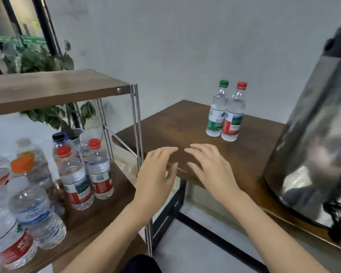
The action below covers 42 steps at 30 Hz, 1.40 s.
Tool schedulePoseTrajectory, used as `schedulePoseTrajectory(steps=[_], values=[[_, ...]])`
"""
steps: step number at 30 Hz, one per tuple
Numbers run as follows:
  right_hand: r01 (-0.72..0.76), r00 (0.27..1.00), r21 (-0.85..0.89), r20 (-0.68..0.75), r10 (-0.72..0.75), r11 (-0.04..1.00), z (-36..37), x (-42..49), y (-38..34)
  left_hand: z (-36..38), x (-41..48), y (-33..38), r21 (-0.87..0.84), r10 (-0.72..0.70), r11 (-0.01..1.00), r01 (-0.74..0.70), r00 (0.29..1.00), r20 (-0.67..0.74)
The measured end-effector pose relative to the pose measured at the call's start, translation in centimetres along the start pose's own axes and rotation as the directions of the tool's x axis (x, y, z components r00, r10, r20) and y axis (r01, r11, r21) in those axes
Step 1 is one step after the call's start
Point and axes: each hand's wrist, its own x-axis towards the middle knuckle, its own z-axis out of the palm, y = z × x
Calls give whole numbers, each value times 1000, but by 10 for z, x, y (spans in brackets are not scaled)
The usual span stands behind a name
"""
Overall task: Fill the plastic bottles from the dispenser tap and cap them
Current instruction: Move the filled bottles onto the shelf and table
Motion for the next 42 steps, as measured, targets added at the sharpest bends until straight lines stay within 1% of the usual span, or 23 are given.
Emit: schedulePoseTrajectory(steps=[4, 9, 12, 15, 19, 22, 27, 28, 31, 36, 38, 42], values=[[-105, 993, -84, 49, 110, 991, -25, 22, 29, 21, 49, 16, 49, 133, 990, -133, 991, 6], [-263, 963, -172, 20, 270, 949, -39, 64, 58, 40, 116, 27, 105, 208, 970, -220, 971, 113], [-355, 932, -195, -5, 361, 914, -41, 96, 75, 52, 160, 29, 128, 230, 960, -248, 963, 138], [-408, 912, -238, -49, 408, 882, -42, 129, 94, 66, 204, 34, 114, 254, 956, -271, 956, 149], [-478, 878, -252, -90, 471, 842, -42, 164, 123, 93, 255, 35, 103, 264, 952, -287, 945, 192], [-519, 851, -279, -81, 519, 808, -37, 181, 144, 116, 284, 36, 130, 260, 947, -295, 937, 232], [-561, 817, -298, -50, 575, 772, -28, 197, 172, 145, 313, 37, 198, 259, 919, -342, 899, 352], [-572, 808, -296, -42, 588, 765, -25, 199, 179, 154, 319, 37, 190, 267, 916, -353, 891, 367], [-566, 807, -289, -2, 590, 772, -20, 201, 180, 161, 325, 33, 142, 285, 925, -353, 890, 357], [-575, 811, -243, -39, 584, 782, -16, 203, 185, 168, 330, 29, 71, 303, 938, -340, 901, 311], [-581, 809, -225, -51, 586, 782, -14, 202, 186, 171, 331, 25, 20, 317, 941, -338, 900, 298], [-604, 796, -153, -60, 602, 782, -10, 199, 185, 178, 327, 20, -135, 372, 928, -348, 895, 248]])
